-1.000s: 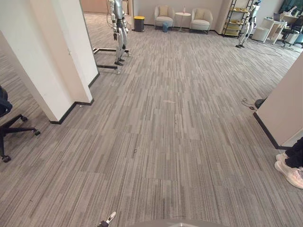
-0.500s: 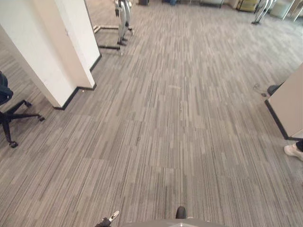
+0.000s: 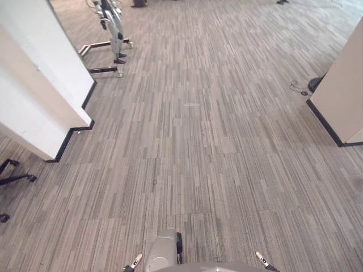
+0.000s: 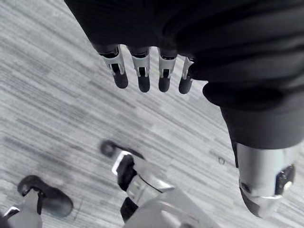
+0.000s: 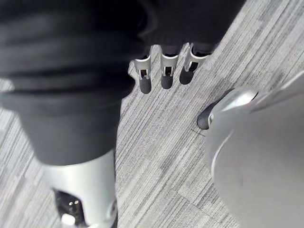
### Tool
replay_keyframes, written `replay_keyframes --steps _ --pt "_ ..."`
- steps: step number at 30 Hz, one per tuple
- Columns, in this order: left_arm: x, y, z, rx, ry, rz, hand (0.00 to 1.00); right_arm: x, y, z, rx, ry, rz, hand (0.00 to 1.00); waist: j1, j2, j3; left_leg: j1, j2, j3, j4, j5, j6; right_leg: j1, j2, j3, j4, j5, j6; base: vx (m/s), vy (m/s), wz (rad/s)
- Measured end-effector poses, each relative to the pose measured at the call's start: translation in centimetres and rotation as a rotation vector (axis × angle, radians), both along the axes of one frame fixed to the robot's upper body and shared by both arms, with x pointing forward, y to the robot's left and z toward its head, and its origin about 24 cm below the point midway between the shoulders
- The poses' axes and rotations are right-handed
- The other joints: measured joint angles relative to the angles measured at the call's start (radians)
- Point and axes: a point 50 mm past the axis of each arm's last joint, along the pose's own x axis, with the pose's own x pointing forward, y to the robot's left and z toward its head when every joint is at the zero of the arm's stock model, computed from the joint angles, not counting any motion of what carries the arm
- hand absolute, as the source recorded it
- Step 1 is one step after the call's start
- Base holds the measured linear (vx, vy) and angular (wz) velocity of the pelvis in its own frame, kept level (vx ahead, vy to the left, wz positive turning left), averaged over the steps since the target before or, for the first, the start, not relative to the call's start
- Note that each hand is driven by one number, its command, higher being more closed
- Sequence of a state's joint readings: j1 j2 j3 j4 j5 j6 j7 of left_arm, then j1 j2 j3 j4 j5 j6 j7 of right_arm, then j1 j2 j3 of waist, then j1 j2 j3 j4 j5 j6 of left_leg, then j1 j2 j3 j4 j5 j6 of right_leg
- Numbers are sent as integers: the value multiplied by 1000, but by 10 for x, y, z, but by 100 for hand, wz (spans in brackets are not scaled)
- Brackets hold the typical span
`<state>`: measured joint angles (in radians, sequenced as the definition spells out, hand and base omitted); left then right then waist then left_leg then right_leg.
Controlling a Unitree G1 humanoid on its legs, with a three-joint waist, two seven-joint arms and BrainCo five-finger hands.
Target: Organize washtable
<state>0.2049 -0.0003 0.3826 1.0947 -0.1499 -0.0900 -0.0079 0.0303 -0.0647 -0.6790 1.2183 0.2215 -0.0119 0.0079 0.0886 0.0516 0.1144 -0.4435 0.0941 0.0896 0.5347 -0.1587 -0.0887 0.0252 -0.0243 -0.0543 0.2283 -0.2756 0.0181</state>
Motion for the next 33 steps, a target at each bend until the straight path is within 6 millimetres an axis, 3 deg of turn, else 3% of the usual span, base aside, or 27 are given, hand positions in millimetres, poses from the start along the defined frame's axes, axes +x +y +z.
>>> replay_keyframes --steps 2,3,4,5,6,7,8,9,11,13,15,16,17,18,19,20,21,22,23,24,25,26,27,28,31,32,33 --pt "-1 1 0 4 5 -4 0 2 0 0 -5 1 20 0 10 5 -12 14 -11 -16 -262 91 -2 65 -2 12 -26 -56 30 560 14 -29" --pt "-4 5 0 14 18 -8 0 0 2 -1 1 5 12 0 21 -21 -33 8 -31 -9 -223 171 36 96 -40 19 -25 -94 53 924 -55 -45" --pt "-7 15 1 44 36 -16 0 -8 8 -3 16 22 6 0 31 -71 -63 41 -84 37 -169 134 80 76 -104 44 141 -119 111 820 -60 -36" --pt "-5 16 1 48 34 -20 0 -7 9 -3 18 21 6 0 29 -74 -63 50 -92 42 -161 122 89 57 -114 44 205 -113 124 756 -85 -9" --pt "5 19 3 61 19 -55 0 -7 10 -3 17 19 11 0 18 -86 -63 103 -117 47 -140 69 104 -31 -143 43 462 -11 135 344 40 15" --pt "11 20 3 68 6 -73 0 -7 12 -3 22 18 18 0 11 -93 -58 141 -128 47 -143 45 114 -75 -155 40 586 91 108 412 53 28" --pt "21 22 5 78 -11 -115 0 -7 18 -4 36 17 40 0 -8 -82 -45 239 -146 25 -168 2 129 -147 -167 44 786 293 100 263 31 35" --pt "31 20 7 84 -34 -153 0 0 15 -2 27 -11 45 0 -29 -80 -34 337 -146 0 -195 -23 147 -209 -160 38 937 256 70 189 19 35" --pt "50 13 8 78 -76 -199 0 5 8 1 -13 -40 87 0 -47 -53 -25 476 -130 -31 -277 -31 159 -313 -151 -23 976 185 23 -12 -5 31" --pt "78 5 14 73 -146 -219 0 7 8 3 -31 -60 117 0 -60 -53 -21 572 -110 -57 -335 -48 165 -417 -151 -84 872 143 26 -198 16 50" --pt "100 -8 19 56 -218 -236 0 -5 6 2 -33 -40 98 0 -79 -61 -17 666 -79 -103 -382 -121 149 -450 -137 -127 452 152 55 -291 53 81" --pt "103 -13 20 49 -233 -241 0 -8 7 1 -26 -31 87 0 -92 -61 -17 681 -74 -119 -389 -155 144 -439 -136 -125 333 165 65 -229 -27 106" --pt "102 -21 20 33 -245 -249 0 -25 9 -2 1 15 23 0 -109 -65 -21 720 -72 -163 -390 -221 134 -435 -135 -117 248 181 52 15 -247 92" --pt "91 -26 17 15 -226 -223 0 -42 13 -5 19 80 31 0 -113 -52 -39 752 -60 -176 -341 -250 124 -428 -102 -106 274 214 -11 182 -325 78" --pt "85 -31 14 -1 -211 -206 0 -47 10 -4 18 93 20 0 -112 -39 -41 727 -51 -178 -244 -260 107 -426 -95 -108 319 196 -7 553 -418 31" --pt "84 -32 15 -7 -223 -173 0 -50 1 -3 -3 105 28 0 -103 1 -54 610 -27 -174 29 -234 61 -407 -73 -126 340 139 -18 565 -274 12" --pt "83 -32 15 -8 -226 -152 0 -47 -2 -2 -11 97 37 0 -95 18 -49 532 -10 -177 195 -175 -3 -386 -56 -126 334 115 -23 713 -330 -19" --pt "78 -30 13 -8 -210 -131 0 -37 -9 0 -33 72 40 0 -76 51 -34 404 15 -187 469 -48 -97 -326 -10 -127 309 78 -41 713 -293 -37" --pt "70 -26 11 -6 -189 -114 0 -21 -11 2 -41 38 53 0 -69 64 -14 310 42 -162 657 -44 -75 -227 25 -129 264 45 -68 705 -306 -37" --pt "64 -24 10 -3 -171 -110 0 -20 -11 2 -45 43 72 0 -65 59 -5 273 51 -141 696 -57 -49 -166 33 -131 232 34 -70 648 -300 -9" --pt "61 -14 11 15 -183 -77 0 -22 -8 1 -36 48 69 0 -48 30 1 201 51 -87 676 -86 4 -53 34 -134 159 23 -62 499 -255 3" --pt "61 -6 13 32 -192 -71 0 -17 -6 1 -30 35 58 0 -35 10 -2 151 36 -47 596 -104 26 15 33 -123 104 23 -56 302 -174 -25" --pt "60 4 14 57 -194 -70 0 4 -5 2 -26 -13 57 0 -15 -12 0 95 17 -12 436 -120 50 72 24 -94 61 15 -41 -63 -29 -92" --pt "44 12 10 63 -136 -59 0 36 0 8 -30 -91 97 0 -6 -21 4 51 8 6 148 -97 51 127 14 -49 8 -5 -18 -239 40 -113" --pt "15 10 4 41 -42 -13 0 67 9 16 -63 -174 237 0 6 -26 -8 41 8 -33 -271 20 35 189 -8 8 -47 -50 10 -6 36 -73" --pt "-1 13 2 41 11 10 0 68 15 15 -58 -173 276 0 14 -49 -11 31 -9 -44 -266 130 11 231 -39 24 -51 -83 26 578 76 -50" --pt "-17 12 0 36 64 14 0 61 23 11 -34 -154 276 0 24 -65 -26 42 -33 -22 -236 212 39 237 -74 46 -6 -85 25 703 103 -38"
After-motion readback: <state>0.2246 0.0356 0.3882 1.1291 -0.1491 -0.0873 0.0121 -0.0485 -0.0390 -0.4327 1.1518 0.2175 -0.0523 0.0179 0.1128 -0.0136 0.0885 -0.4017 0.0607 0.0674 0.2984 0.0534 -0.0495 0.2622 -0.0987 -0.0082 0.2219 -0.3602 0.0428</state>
